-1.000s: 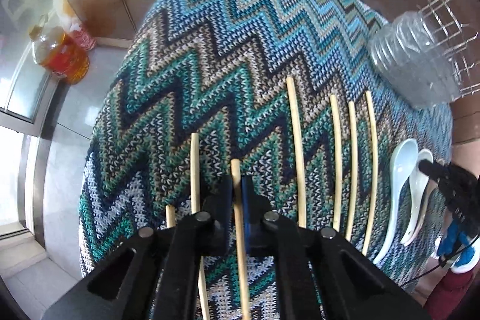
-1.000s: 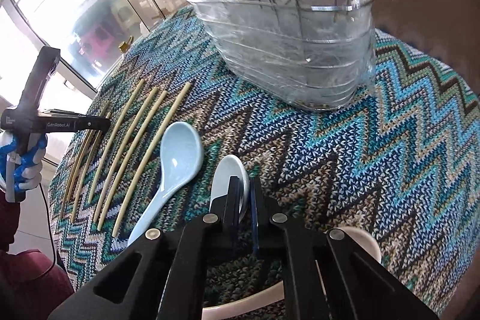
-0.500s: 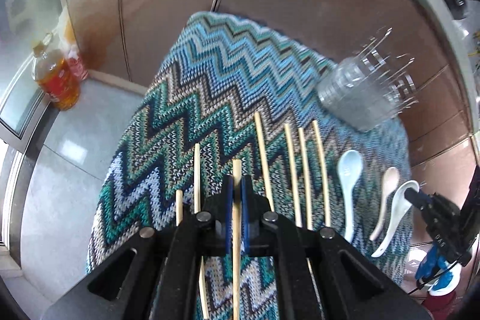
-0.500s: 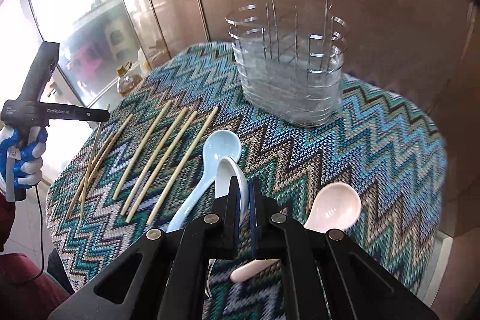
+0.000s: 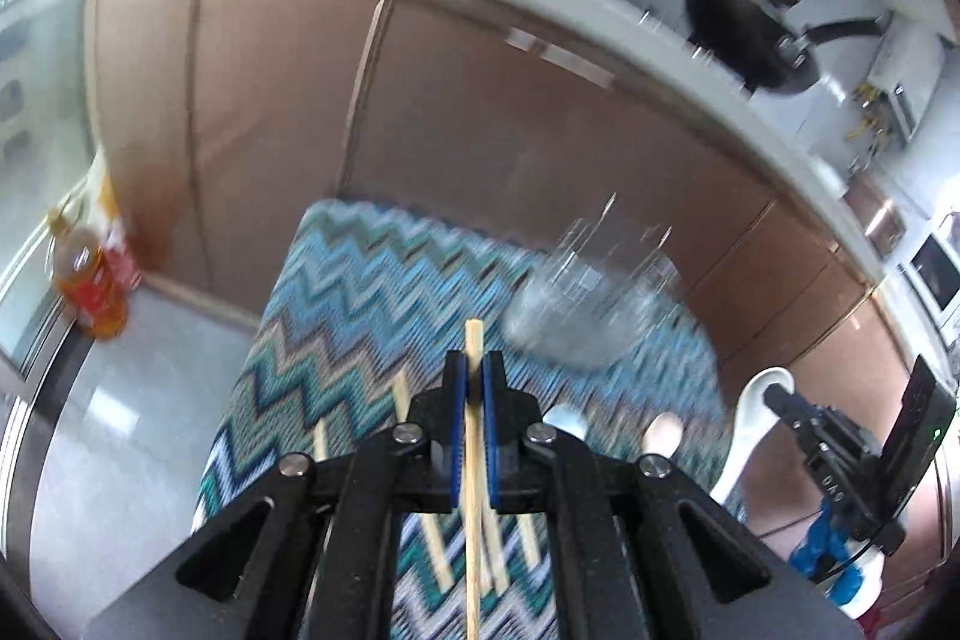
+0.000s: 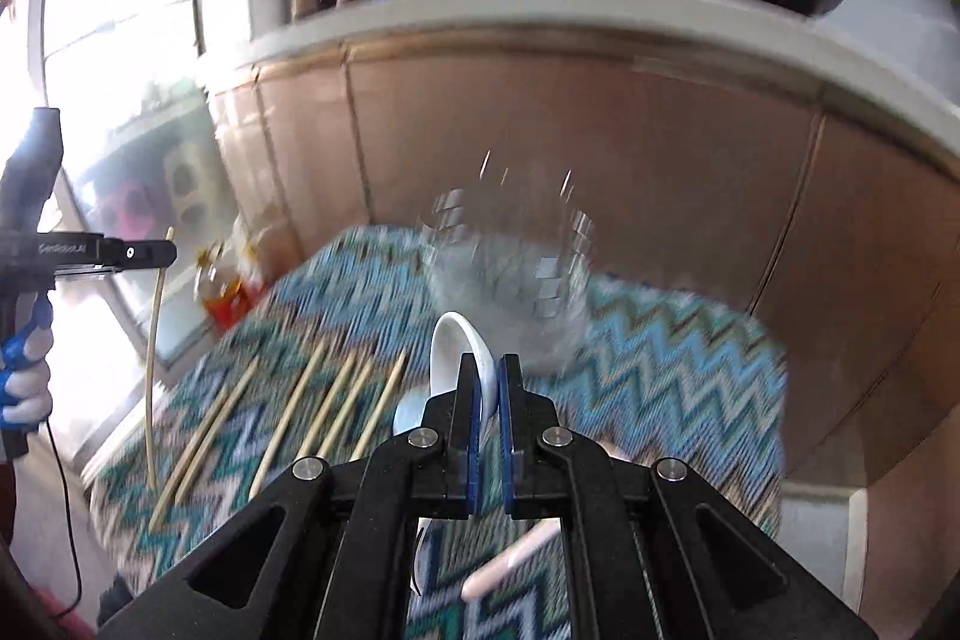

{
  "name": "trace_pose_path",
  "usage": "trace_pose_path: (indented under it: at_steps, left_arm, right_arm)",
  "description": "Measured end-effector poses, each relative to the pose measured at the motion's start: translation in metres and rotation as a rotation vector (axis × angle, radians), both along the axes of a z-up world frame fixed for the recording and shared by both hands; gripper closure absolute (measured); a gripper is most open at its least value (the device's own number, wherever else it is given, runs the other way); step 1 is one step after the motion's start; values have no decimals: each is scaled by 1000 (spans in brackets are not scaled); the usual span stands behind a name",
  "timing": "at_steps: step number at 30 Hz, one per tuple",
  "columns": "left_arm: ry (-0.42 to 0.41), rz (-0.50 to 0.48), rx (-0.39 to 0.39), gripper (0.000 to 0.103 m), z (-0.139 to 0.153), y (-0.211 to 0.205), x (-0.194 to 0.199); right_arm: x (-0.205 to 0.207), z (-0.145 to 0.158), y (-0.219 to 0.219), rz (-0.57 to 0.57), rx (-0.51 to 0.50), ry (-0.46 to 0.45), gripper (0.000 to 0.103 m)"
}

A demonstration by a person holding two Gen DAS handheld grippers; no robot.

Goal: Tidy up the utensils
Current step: 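Carry chopstick and white spoon to the wire holder and open both tools inside it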

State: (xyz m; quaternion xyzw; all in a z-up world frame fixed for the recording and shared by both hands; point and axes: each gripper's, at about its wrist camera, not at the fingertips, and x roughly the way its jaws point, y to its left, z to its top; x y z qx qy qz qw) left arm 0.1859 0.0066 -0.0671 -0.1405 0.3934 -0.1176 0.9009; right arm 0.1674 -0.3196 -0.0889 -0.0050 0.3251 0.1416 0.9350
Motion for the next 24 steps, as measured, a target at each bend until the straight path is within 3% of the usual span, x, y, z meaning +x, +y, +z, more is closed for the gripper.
trace_pose_path:
  at_steps: [5, 10, 14, 24]
  left_arm:
    - [-132, 5, -46, 98, 49, -28, 38]
    - [-263, 46, -110, 98, 78, -56, 83]
    - [-278, 49, -123, 98, 66, -82, 120]
    - [-355, 124, 27, 98, -4, -133, 176]
  right_arm:
    - [39, 37, 0, -71, 37, -181, 97]
    - [80, 44, 7, -145, 20, -330, 97]
    - [105, 27, 14, -174, -4, -367, 97]
    - [124, -36, 14, -214, -67, -370, 97]
